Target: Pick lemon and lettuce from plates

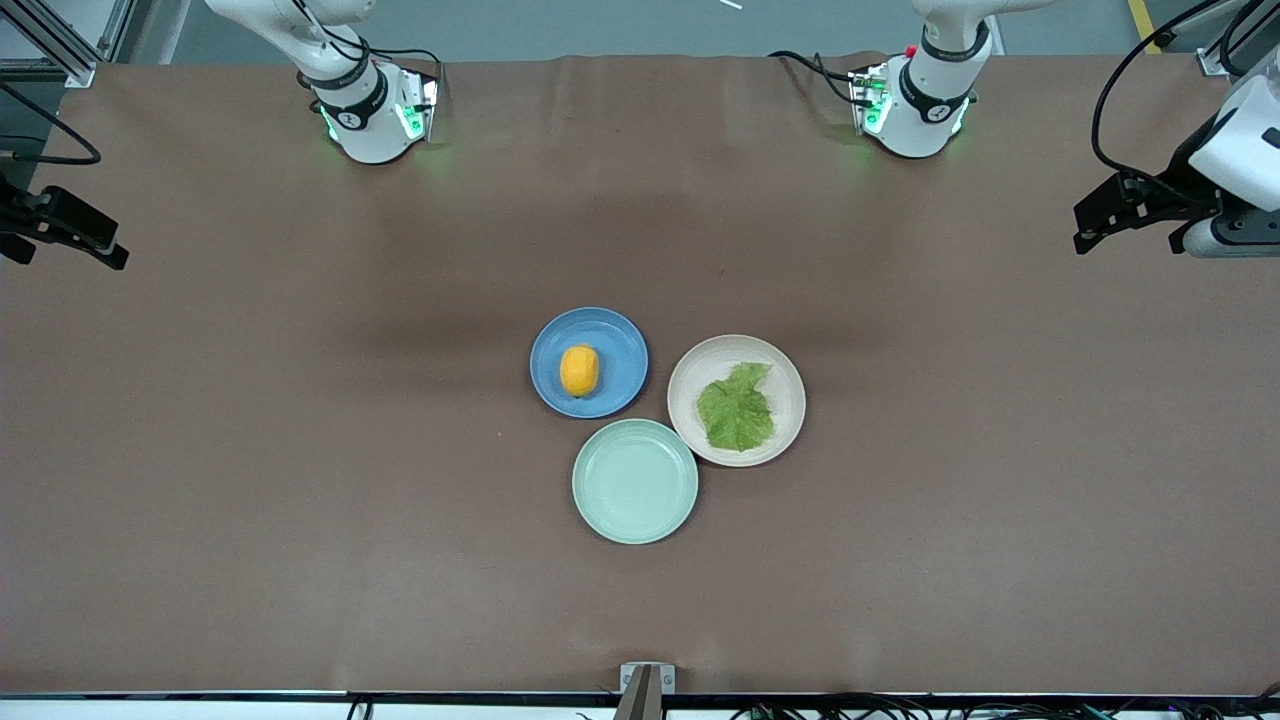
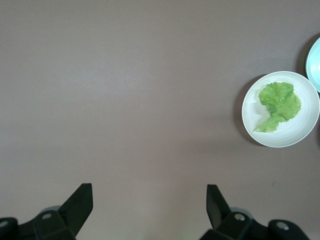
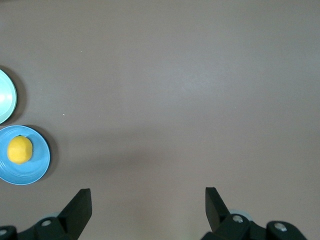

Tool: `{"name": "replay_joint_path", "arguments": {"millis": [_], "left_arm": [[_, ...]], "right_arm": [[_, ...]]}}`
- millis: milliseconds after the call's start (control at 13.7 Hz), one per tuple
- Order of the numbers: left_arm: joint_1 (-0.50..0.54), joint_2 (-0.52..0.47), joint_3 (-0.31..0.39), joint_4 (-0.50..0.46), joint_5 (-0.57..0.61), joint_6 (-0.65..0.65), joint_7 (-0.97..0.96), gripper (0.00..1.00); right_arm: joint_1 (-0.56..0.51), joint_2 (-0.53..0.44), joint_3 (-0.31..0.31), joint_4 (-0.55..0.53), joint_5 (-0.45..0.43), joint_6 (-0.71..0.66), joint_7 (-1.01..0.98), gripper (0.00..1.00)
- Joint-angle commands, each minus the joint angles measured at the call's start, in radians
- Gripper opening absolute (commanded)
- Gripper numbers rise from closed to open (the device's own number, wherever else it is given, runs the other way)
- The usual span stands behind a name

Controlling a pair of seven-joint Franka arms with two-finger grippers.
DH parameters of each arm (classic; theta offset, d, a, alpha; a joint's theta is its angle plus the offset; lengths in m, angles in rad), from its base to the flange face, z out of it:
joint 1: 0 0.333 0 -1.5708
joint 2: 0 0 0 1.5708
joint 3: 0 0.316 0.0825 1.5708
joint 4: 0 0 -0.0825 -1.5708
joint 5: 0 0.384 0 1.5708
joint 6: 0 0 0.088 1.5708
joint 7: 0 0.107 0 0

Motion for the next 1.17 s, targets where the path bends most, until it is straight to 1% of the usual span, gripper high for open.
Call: {"name": "replay_joint_path", "arguments": {"millis": [0, 146, 292, 365, 438, 583, 729, 802, 875, 1094], "left_arm": [[0.008, 0.007, -0.003, 0.02, -0.015, -0.015, 0.024, 1.0], [0.01, 0.009, -0.003, 0.026, -0.009, -0.021, 0.022, 1.0], [0.001, 0.035, -0.006, 0.034, -0.006, -0.021, 0.021, 1.0], [-0.005, 0.044, -0.009, 0.025, -0.021, -0.021, 0.007, 1.0], [-0.016, 0.064, -0.029, 0.025, -0.044, -0.023, -0.026, 1.0], [-0.024, 0.129, -0.069, 0.031, -0.057, -0.007, -0.132, 1.0], [-0.025, 0.191, -0.122, 0.029, -0.071, 0.06, -0.296, 1.0], [-0.031, 0.238, -0.148, 0.031, -0.068, 0.103, -0.403, 1.0], [-0.051, 0.278, -0.161, 0.029, -0.065, 0.15, -0.489, 1.0], [-0.149, 0.395, -0.159, 0.028, -0.052, 0.249, -0.695, 1.0]], "right_arm": [[-0.006, 0.0, 0.01, 0.008, -0.008, 0.001, 0.015, 1.0], [-0.006, 0.001, 0.01, 0.008, -0.008, 0.001, 0.015, 1.0], [-0.004, 0.001, 0.01, 0.008, -0.008, 0.001, 0.015, 1.0], [-0.004, 0.001, 0.01, 0.008, -0.008, 0.001, 0.015, 1.0], [-0.004, 0.001, 0.01, 0.008, -0.007, 0.001, 0.015, 1.0], [-0.001, 0.007, 0.01, 0.008, -0.007, 0.001, 0.015, 1.0], [0.011, 0.027, 0.016, 0.008, -0.002, 0.008, 0.017, 1.0], [0.034, 0.046, 0.016, 0.008, 0.012, 0.028, 0.018, 1.0], [0.058, 0.069, 0.016, 0.008, 0.028, 0.057, 0.018, 1.0], [0.135, 0.162, 0.016, 0.008, 0.045, 0.134, 0.046, 1.0]]}}
